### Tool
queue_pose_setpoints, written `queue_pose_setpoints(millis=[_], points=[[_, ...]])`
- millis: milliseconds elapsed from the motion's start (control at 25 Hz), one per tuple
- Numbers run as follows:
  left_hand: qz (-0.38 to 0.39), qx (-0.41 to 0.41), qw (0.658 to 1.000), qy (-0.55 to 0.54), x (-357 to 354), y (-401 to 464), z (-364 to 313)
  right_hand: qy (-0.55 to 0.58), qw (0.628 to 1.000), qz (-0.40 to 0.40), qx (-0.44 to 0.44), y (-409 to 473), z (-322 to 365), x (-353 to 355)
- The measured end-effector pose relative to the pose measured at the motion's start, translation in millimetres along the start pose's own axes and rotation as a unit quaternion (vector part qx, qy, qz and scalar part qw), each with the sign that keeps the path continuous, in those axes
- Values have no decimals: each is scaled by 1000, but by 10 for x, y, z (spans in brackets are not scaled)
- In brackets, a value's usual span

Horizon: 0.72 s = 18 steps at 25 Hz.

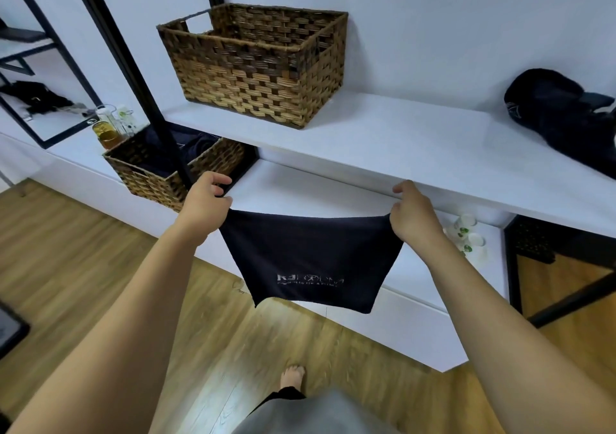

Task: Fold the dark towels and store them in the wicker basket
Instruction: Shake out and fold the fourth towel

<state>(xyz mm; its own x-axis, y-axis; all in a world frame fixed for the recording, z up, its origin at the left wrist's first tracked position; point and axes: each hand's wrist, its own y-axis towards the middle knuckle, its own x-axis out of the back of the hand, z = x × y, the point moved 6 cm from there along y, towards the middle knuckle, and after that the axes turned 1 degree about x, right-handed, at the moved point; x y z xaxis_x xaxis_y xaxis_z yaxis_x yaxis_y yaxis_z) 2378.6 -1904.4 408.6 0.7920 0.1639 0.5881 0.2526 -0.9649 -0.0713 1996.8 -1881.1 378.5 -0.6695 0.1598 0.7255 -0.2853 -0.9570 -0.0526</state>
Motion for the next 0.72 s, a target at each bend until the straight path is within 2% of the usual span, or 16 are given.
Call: queue_pose_setpoints(millis=[80, 120, 240, 320, 360, 400, 480, 600, 720], points=[[-2, -4, 1000, -10, 3, 24, -11, 35, 999, -3, -33, 32, -88, -31], [-4, -5, 1000, -15, 17, 38, -11, 100, 992, 2, -78, 51, -151, -53], [0, -6, 999, -36, 64, 79, 28, 346, 916, 40, -200, 41, -217, -114], [9, 0, 999, -49, 70, 100, 66, 432, 875, 81, -203, 32, -158, -128], [12, 4, 999, -51, 64, 103, 79, 450, 866, 100, -193, 25, -124, -140], [14, 6, 999, -52, 59, 104, 82, 451, 867, 111, -182, 29, -107, -154], [17, 1, 998, -52, 51, 101, 57, 404, 895, 106, -158, 53, -106, -158], [26, -20, 999, -30, 49, 88, -27, 314, 941, 48, -114, 64, -91, -80], [42, -51, 997, 30, 24, 49, -135, 270, 961, 20, -60, 67, -57, -21]])
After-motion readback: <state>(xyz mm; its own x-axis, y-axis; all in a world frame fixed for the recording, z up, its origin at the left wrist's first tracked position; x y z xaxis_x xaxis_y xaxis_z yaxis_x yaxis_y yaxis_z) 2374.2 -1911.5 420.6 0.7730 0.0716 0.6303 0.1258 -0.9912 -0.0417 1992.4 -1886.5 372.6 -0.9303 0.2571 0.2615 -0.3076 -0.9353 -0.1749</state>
